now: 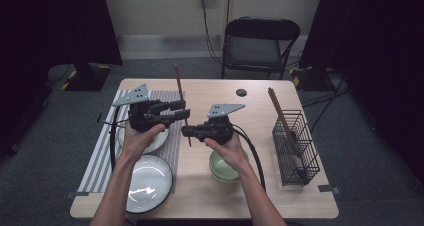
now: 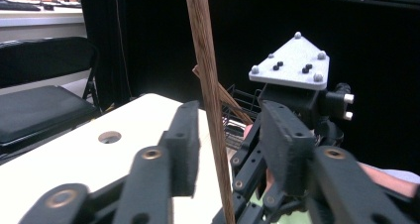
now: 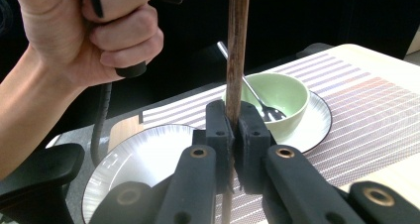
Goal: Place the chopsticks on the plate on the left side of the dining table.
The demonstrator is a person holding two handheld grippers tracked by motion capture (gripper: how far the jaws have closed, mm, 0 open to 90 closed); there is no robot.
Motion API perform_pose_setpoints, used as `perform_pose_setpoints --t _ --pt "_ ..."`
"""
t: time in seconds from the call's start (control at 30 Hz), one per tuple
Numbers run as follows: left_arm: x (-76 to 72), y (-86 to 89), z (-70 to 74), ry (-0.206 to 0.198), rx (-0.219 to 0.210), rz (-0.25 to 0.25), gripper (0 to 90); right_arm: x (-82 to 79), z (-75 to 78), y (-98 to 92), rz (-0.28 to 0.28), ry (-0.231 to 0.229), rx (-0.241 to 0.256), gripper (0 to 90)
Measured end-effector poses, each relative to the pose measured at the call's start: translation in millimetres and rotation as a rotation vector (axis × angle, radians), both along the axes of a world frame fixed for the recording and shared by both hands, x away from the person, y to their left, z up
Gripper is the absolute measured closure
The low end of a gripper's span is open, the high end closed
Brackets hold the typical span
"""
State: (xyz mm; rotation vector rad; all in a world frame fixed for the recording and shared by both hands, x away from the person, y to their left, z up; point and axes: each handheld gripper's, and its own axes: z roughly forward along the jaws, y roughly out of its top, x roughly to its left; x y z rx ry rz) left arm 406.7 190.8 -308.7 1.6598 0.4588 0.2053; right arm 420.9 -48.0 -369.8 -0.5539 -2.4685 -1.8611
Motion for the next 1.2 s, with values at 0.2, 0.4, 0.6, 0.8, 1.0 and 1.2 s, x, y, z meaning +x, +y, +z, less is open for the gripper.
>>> perform_pose_setpoints --t 0.2,0.4,0.6,0.8,1.0,1.2 --pt "-0.4 0.0 -0.2 -0.009 0.006 0.016 79.0 -2.2 -2.1 1.5 0.02 0.0 0.004 86.3" --pt "-0.1 0.7 2.1 0.003 -0.052 0.007 83.2 -2.6 -1.4 -1.8 0.013 -0.003 0.039 85.5" --pt "0.8 2.9 7.4 0.001 -0.079 -0.023 84.4 -1.2 -2.7 -7.6 0.011 0.006 0.065 83.0" --pt "2.0 5.9 6.2 -0.004 -0.119 -0.023 84.6 -3.7 -0.8 -6.8 0.02 -0.012 0.08 85.0" --pt "4.5 15.1 3.2 0.001 -0.083 0.04 80.1 -4.0 -0.1 -7.4 0.011 -0.022 0.057 86.4" --pt "10.2 27.2 -5.0 0.023 -0.068 0.09 69.9 -2.3 1.9 -15.0 -0.009 -0.018 0.061 86.4"
